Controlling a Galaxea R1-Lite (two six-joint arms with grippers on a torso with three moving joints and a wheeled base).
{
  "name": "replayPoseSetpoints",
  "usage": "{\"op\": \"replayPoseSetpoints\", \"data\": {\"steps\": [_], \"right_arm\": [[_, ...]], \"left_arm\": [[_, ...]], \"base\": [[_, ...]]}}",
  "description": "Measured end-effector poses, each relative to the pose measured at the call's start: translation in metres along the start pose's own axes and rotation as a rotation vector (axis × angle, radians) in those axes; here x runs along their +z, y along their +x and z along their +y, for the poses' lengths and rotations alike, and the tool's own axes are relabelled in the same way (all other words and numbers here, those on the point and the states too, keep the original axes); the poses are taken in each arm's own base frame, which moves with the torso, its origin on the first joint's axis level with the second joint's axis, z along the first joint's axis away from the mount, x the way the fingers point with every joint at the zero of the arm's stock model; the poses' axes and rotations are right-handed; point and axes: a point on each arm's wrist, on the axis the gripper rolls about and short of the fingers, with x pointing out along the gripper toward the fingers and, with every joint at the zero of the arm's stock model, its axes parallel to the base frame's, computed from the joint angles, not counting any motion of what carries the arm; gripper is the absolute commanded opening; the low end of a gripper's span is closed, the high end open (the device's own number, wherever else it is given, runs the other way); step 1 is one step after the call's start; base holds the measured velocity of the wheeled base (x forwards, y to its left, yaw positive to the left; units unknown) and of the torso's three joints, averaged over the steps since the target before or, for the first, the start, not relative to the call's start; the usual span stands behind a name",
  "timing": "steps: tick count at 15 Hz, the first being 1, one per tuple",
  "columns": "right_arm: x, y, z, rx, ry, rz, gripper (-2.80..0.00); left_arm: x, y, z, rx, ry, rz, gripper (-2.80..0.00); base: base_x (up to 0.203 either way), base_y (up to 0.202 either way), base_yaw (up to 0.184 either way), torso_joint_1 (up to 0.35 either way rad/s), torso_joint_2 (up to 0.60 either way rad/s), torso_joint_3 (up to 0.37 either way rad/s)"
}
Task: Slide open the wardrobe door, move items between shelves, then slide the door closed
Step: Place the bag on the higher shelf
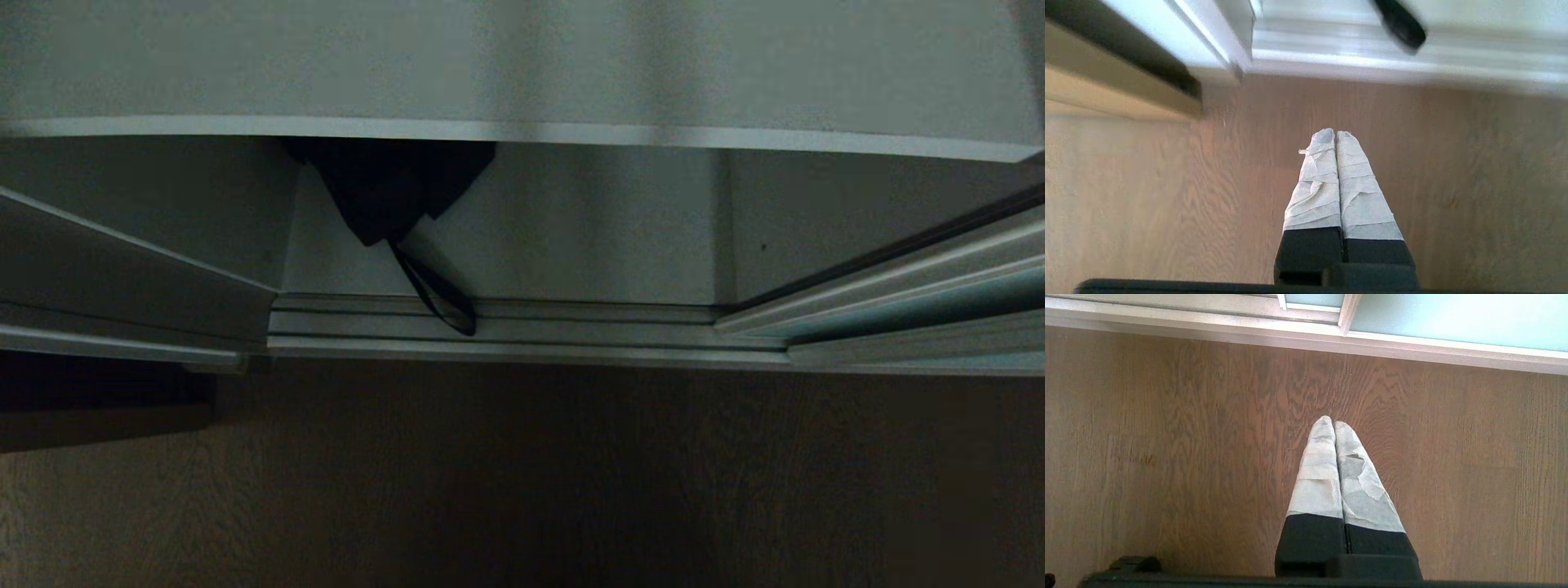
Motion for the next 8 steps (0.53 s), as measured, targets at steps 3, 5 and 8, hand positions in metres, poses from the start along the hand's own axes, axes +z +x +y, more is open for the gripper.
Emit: {"op": "replayPoseSetpoints", "data": {"steps": [3,5,8], "right_arm": [[0.000,0.000,0.000,0.001,0.000,0.000,-2.80],[0.000,0.000,0.000,0.001,0.001,0.000,-2.80],[0.000,0.000,0.000,0.001,0.000,0.000,-2.80]], "left_arm": [[0.028,0.003,0.000,0.009,-0.065,0.064,-2.80],[0.043,0.020,-0.001,0.027,-0.174,0.159,-2.80],[0.057,0.058,-0.001,0.093,-0.395,0.329,-2.80]], "base": [[0.000,0.000,0.000,0.000,0.00,0.000],[0.000,0.000,0.000,0.000,0.00,0.000],[0.000,0.000,0.000,0.000,0.00,0.000]]}}
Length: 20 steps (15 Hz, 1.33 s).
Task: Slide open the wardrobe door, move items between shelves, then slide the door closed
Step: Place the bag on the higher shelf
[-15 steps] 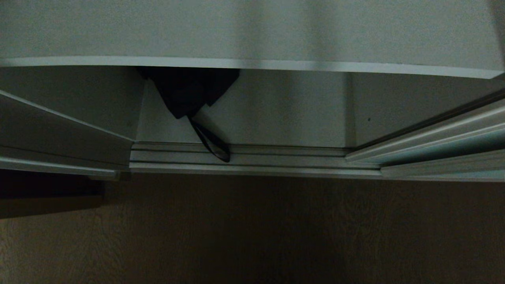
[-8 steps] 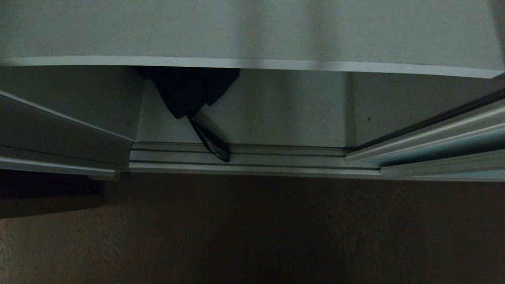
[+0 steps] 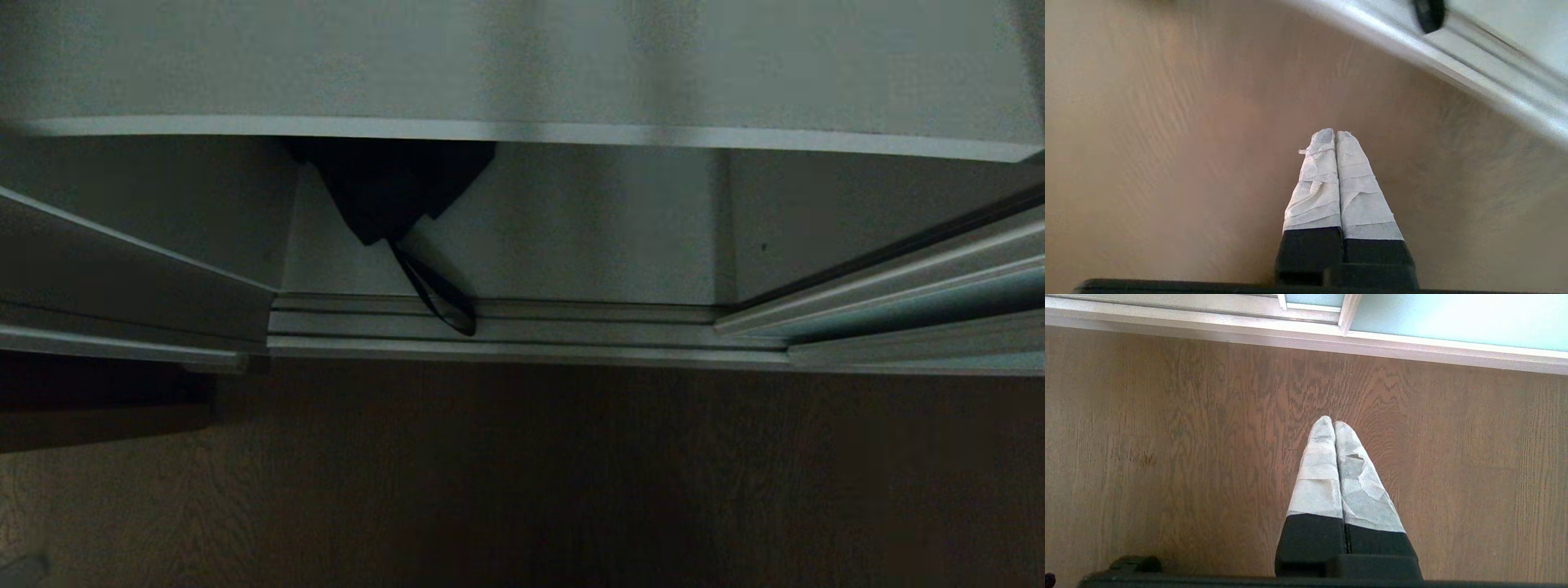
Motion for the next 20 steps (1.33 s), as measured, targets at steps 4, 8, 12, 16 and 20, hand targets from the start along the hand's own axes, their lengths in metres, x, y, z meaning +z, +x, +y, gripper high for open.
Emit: {"op": "replayPoseSetpoints", "data": {"steps": [4,8,12,16,20], "right_arm": [[0.000,0.000,0.000,-0.001,0.000,0.000,-2.80],[0.000,0.000,0.000,0.000,0.000,0.000,-2.80],[0.000,0.000,0.000,0.000,0.000,0.000,-2.80],[0.000,0.000,0.000,0.000,0.000,0.000,-2.80],[0.000,0.000,0.000,0.000,0.000,0.000,-2.80]], "left_arm": [[0.000,0.030,0.000,0.097,-0.276,0.156,-2.80],[-0.017,0.053,0.006,0.169,-0.363,0.298,-2.80],[-0.019,0.090,0.005,0.189,-0.399,0.372,-2.80],[-0.007,0.135,-0.001,0.156,-0.397,0.327,-2.80],[0.006,0.181,-0.008,0.107,-0.374,0.263,-2.80]], "base": [[0.000,0.000,0.000,0.000,0.00,0.000],[0.000,0.000,0.000,0.000,0.00,0.000],[0.000,0.000,0.000,0.000,0.00,0.000],[0.000,0.000,0.000,0.000,0.00,0.000],[0.000,0.000,0.000,0.000,0.00,0.000]]}}
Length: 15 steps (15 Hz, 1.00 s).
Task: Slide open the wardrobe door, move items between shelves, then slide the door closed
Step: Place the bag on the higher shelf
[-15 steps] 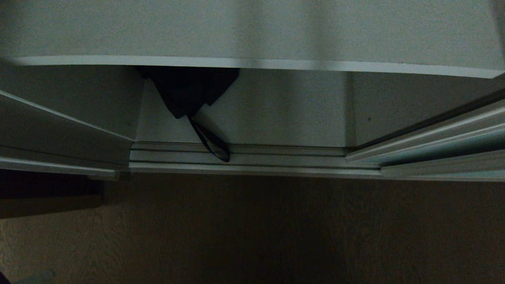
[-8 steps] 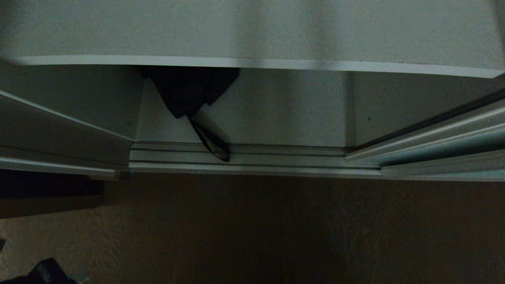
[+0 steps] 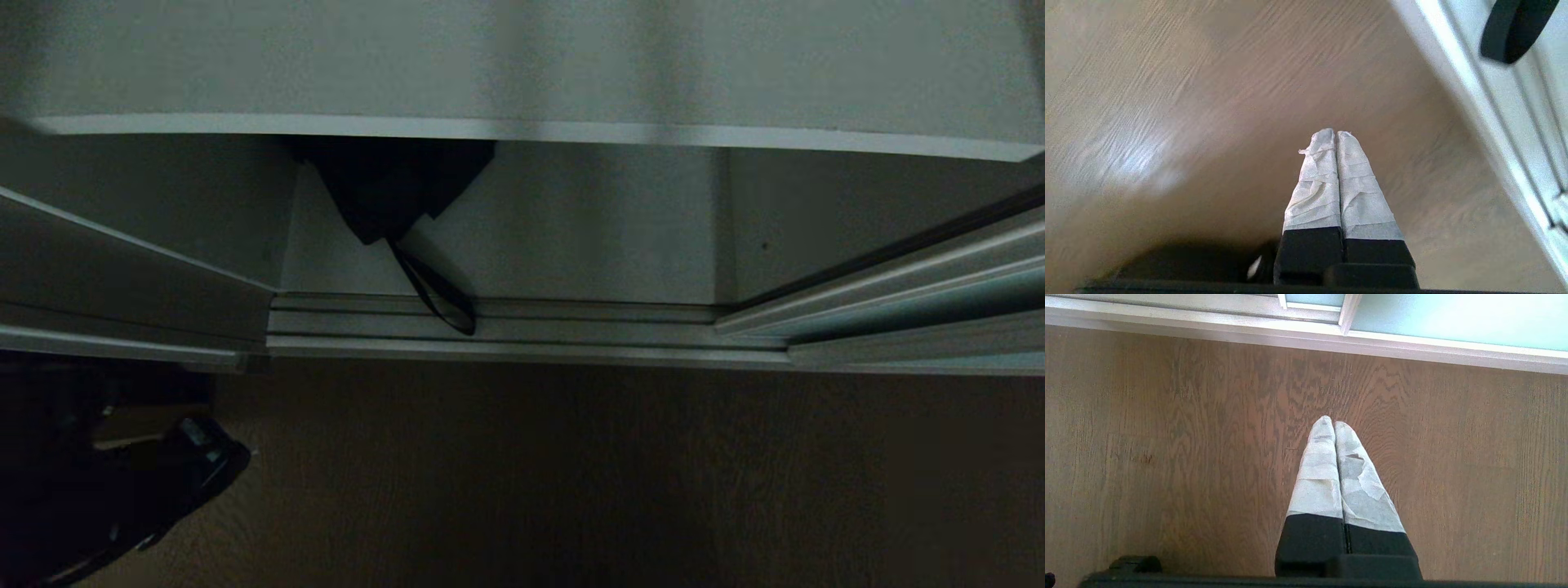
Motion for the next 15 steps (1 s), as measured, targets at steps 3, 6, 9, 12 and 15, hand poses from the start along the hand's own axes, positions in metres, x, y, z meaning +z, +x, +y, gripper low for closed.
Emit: {"op": "replayPoseSetpoints", "data": {"steps": [3,6,9,12,15], "right_arm": [[0.000,0.000,0.000,0.000,0.000,0.000,-2.80],[0.000,0.000,0.000,0.000,0.000,0.000,-2.80],[0.000,0.000,0.000,0.000,0.000,0.000,-2.80],[0.000,0.000,0.000,0.000,0.000,0.000,-2.80],[0.000,0.000,0.000,0.000,0.000,0.000,-2.80]], "left_arm": [[0.013,0.038,-0.012,-0.044,0.042,-0.037,-2.80],[0.017,0.076,-0.025,-0.111,0.134,-0.076,-2.80],[0.025,0.103,-0.042,-0.215,0.280,-0.179,-2.80],[0.038,0.112,-0.058,-0.257,0.397,-0.254,-2.80],[0.056,0.112,-0.079,-0.305,0.473,-0.344,-2.80]], "base": [[0.000,0.000,0.000,0.000,0.00,0.000],[0.000,0.000,0.000,0.000,0.00,0.000],[0.000,0.000,0.000,0.000,0.00,0.000],[0.000,0.000,0.000,0.000,0.00,0.000],[0.000,0.000,0.000,0.000,0.00,0.000]]}}
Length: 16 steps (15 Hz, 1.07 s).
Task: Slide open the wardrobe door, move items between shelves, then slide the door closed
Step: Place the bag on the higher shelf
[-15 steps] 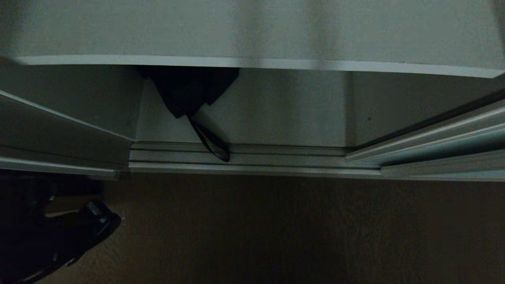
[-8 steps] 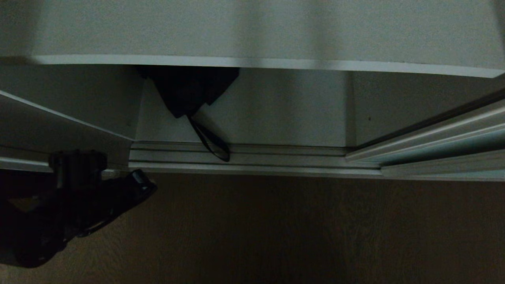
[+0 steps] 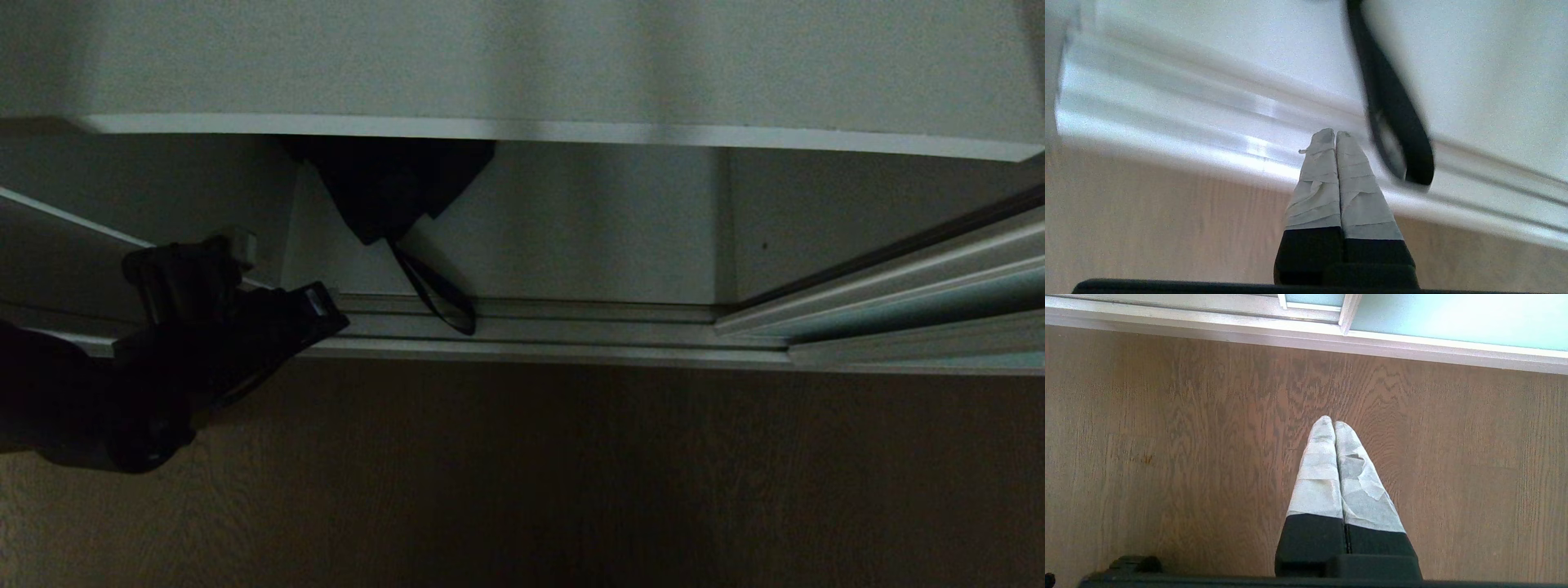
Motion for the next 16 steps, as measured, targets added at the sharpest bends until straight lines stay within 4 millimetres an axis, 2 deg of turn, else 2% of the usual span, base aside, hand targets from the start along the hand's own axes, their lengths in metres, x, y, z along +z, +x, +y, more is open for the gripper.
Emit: {"op": "replayPoseSetpoints", "data": {"steps": [2,3,6,10,16], "right_arm": [[0.000,0.000,0.000,0.000,0.000,0.000,-2.80],[0.000,0.000,0.000,0.000,0.000,0.000,-2.80],[0.000,0.000,0.000,0.000,0.000,0.000,-2.80],[0.000,0.000,0.000,0.000,0.000,0.000,-2.80],[0.000,0.000,0.000,0.000,0.000,0.000,-2.80]], "left_arm": [[0.011,0.005,-0.004,-0.021,0.061,-0.055,-2.80],[0.015,0.007,-0.006,-0.029,0.081,-0.081,0.00],[0.024,0.017,-0.008,-0.036,0.151,-0.134,0.00],[0.034,0.043,-0.009,-0.060,0.170,-0.236,0.00],[0.025,0.078,-0.004,-0.084,0.265,-0.296,0.00]], "base": [[0.000,0.000,0.000,0.000,0.00,0.000],[0.000,0.000,0.000,0.000,0.00,0.000],[0.000,0.000,0.000,0.000,0.00,0.000],[0.000,0.000,0.000,0.000,0.00,0.000],[0.000,0.000,0.000,0.000,0.00,0.000]]}}
